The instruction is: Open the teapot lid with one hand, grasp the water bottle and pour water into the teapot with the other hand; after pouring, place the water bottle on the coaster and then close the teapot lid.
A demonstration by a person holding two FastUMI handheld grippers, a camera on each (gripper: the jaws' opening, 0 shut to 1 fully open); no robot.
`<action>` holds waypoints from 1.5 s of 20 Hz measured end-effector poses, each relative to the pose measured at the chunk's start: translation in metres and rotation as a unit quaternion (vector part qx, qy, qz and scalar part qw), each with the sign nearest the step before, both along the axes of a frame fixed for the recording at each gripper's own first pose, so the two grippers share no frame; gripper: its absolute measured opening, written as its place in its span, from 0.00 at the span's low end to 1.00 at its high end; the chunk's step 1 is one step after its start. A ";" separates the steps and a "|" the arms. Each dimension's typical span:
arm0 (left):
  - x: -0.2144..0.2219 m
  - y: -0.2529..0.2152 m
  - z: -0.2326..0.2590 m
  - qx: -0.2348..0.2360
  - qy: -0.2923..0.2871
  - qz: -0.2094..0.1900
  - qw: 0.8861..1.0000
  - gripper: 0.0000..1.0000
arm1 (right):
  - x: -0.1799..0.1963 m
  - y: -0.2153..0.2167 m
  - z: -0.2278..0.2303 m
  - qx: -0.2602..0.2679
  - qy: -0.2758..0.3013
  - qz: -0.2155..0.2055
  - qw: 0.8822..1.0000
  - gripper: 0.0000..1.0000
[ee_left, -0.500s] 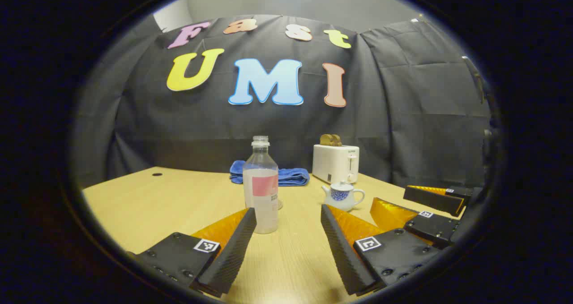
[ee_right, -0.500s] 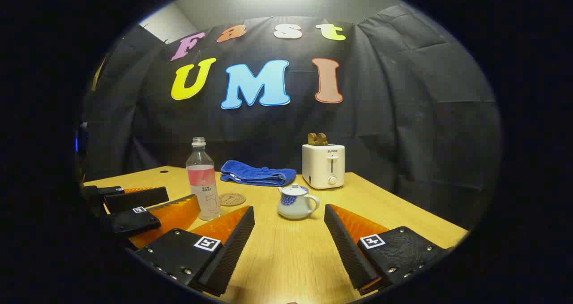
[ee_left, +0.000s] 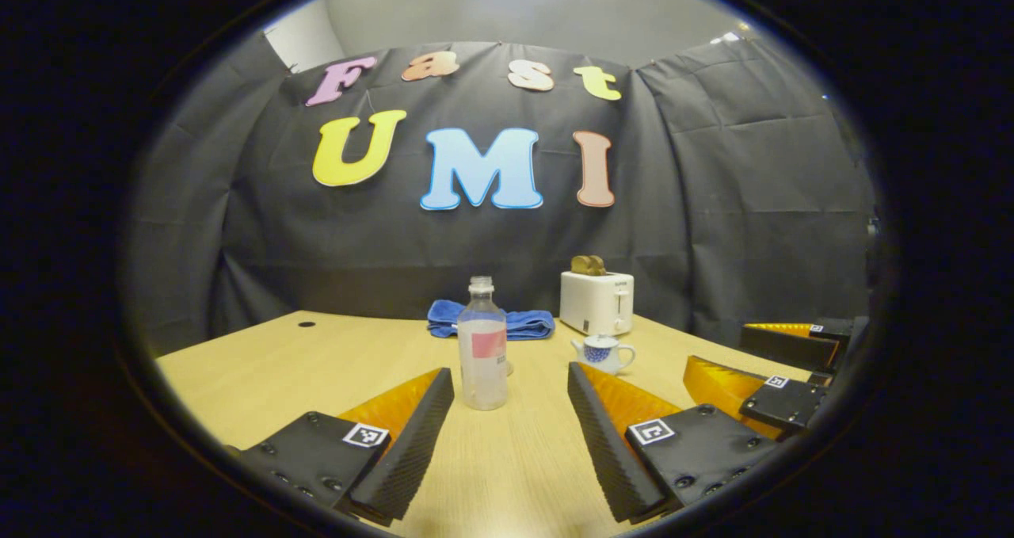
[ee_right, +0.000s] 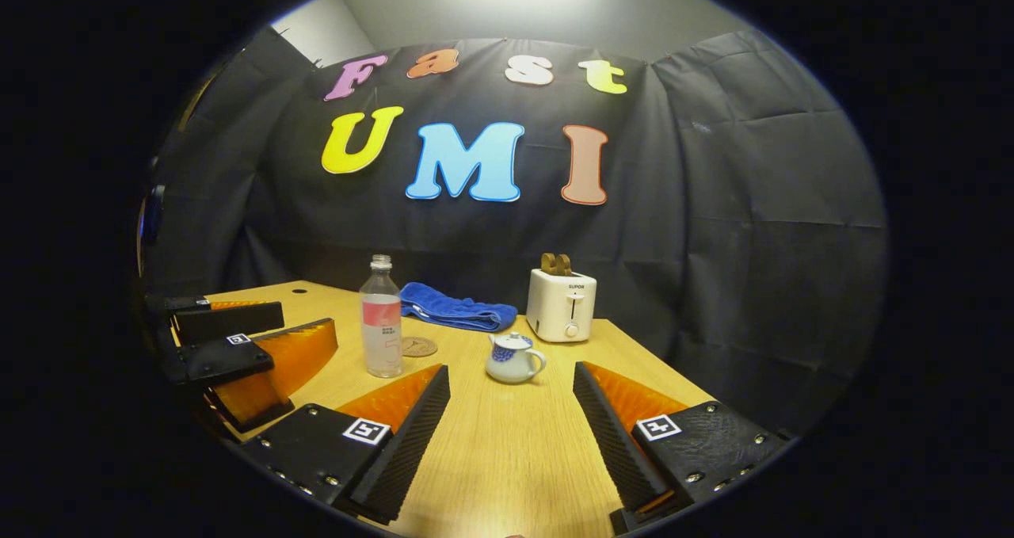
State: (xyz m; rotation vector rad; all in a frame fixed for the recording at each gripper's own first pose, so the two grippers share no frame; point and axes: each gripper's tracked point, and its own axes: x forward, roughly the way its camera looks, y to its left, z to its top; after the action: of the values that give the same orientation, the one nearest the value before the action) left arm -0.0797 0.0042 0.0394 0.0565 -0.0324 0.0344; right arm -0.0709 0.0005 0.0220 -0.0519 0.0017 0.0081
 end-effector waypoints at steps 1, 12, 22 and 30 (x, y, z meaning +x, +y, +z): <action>-0.005 -0.001 0.000 -0.003 -0.001 -0.001 1.000 0.96 | -0.003 0.000 0.000 0.003 0.001 -0.001 1.000 0.97; -0.026 -0.007 0.015 0.011 -0.024 0.004 1.000 0.96 | -0.020 -0.003 0.010 0.006 -0.017 -0.010 1.000 0.97; 0.031 0.007 0.020 0.004 0.000 0.007 1.000 0.96 | 0.039 -0.003 0.035 -0.023 -0.015 -0.002 1.000 0.97; 0.087 0.013 0.012 0.009 0.029 -0.015 0.999 0.96 | 0.106 0.004 0.061 0.019 -0.012 0.017 1.000 0.97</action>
State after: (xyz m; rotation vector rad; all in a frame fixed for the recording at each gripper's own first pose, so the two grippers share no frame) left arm 0.0074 0.0177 0.0515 0.0741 0.0236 0.0015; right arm 0.0350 0.0047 0.0825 -0.0137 -0.0228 0.0411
